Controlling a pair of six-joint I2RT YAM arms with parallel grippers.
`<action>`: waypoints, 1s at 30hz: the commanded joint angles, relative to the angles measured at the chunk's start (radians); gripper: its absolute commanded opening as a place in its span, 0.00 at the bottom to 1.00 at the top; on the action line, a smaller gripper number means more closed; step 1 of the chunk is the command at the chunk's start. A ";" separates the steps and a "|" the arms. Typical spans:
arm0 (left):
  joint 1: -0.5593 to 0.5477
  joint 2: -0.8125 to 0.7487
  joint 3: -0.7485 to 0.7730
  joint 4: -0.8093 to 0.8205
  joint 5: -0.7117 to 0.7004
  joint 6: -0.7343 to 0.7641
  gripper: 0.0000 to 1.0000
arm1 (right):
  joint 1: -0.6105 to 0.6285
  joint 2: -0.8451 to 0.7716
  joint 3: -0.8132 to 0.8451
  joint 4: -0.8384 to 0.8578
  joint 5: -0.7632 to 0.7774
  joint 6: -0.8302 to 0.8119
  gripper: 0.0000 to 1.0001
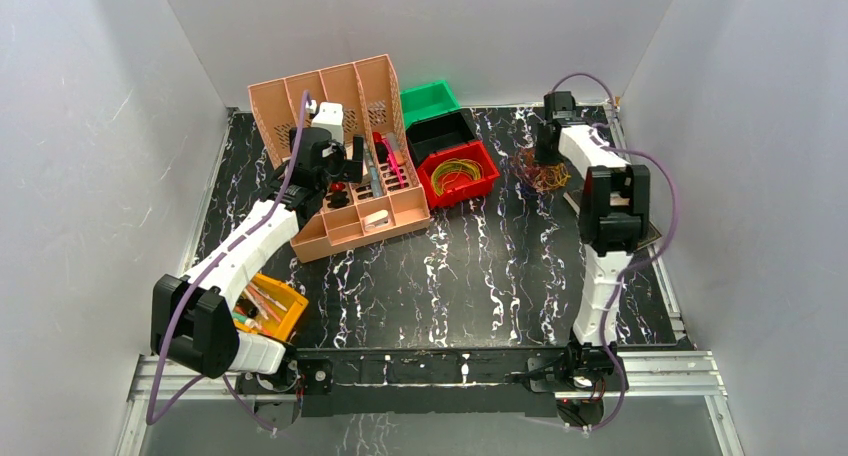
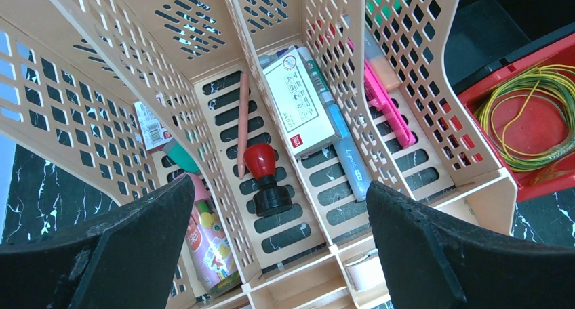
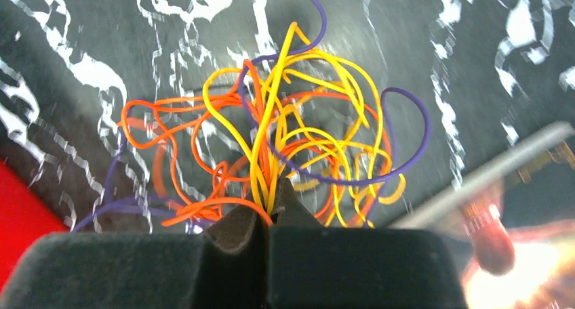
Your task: Untangle the cables
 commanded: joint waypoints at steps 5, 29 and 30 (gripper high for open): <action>0.006 -0.025 0.032 -0.004 -0.010 -0.004 0.98 | 0.014 -0.489 -0.373 0.097 0.057 0.161 0.00; 0.007 -0.008 0.041 -0.011 0.021 -0.025 0.98 | 0.831 -1.034 -0.643 -0.220 -0.002 0.360 0.00; 0.007 -0.008 0.041 -0.010 0.021 -0.027 0.98 | 0.856 -1.036 -0.657 -0.202 -0.019 0.363 0.00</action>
